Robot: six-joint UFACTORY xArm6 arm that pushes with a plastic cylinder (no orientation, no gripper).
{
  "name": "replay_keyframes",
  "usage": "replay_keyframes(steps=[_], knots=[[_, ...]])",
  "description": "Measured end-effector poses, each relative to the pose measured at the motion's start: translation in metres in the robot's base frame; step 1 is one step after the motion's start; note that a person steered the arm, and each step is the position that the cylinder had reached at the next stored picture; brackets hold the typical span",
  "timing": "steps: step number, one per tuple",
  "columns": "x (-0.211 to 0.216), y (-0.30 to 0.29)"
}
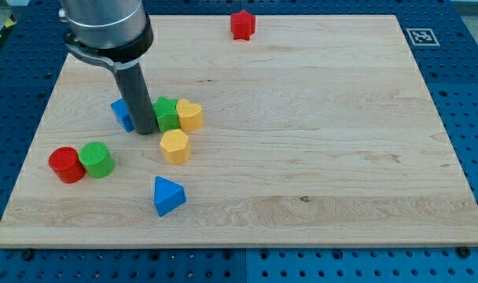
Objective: Move the blue cube towards the top left to the board
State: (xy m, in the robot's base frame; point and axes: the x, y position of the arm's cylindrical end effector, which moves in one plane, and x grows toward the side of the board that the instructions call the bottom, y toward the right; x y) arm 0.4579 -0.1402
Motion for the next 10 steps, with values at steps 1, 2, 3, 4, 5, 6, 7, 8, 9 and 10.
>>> replay_keyframes(steps=[1, 2, 3, 4, 5, 6, 7, 8, 9, 10], knots=[[0.0, -0.002], [0.0, -0.021], [0.0, -0.029], [-0.006, -0.029], [-0.019, -0.035], [-0.031, -0.042], [-0.046, -0.048], [-0.071, -0.048], [-0.097, -0.048], [-0.089, -0.047]])
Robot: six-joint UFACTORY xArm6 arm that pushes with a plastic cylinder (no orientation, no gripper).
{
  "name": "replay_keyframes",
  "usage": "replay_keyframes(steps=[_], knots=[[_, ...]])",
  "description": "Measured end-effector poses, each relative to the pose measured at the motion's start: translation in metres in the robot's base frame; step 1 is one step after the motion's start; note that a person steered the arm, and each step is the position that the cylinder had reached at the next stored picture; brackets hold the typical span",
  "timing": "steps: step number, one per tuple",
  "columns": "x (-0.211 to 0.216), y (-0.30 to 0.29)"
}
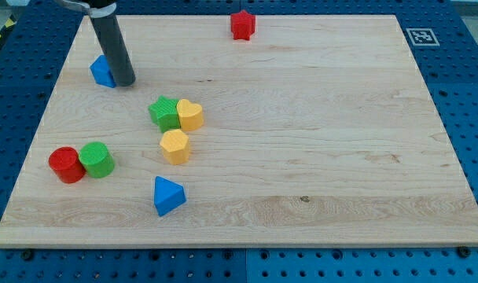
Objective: Move the blue cube towards the top left to the board
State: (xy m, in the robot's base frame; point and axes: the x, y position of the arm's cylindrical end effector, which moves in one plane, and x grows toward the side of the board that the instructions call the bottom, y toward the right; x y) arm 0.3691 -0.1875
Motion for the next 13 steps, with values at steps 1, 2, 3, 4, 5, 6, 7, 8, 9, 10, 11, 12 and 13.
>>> replay_keyframes(steps=[1, 2, 3, 4, 5, 6, 7, 8, 9, 10, 11, 12, 13], knots=[[0.039, 0.006], [0.046, -0.003], [0.025, -0.021], [0.021, -0.022], [0.02, -0.024], [-0.003, -0.024], [-0.026, -0.024], [-0.034, -0.024], [-0.032, -0.021], [-0.032, -0.021], [-0.031, -0.021], [-0.031, -0.029], [-0.031, -0.04]])
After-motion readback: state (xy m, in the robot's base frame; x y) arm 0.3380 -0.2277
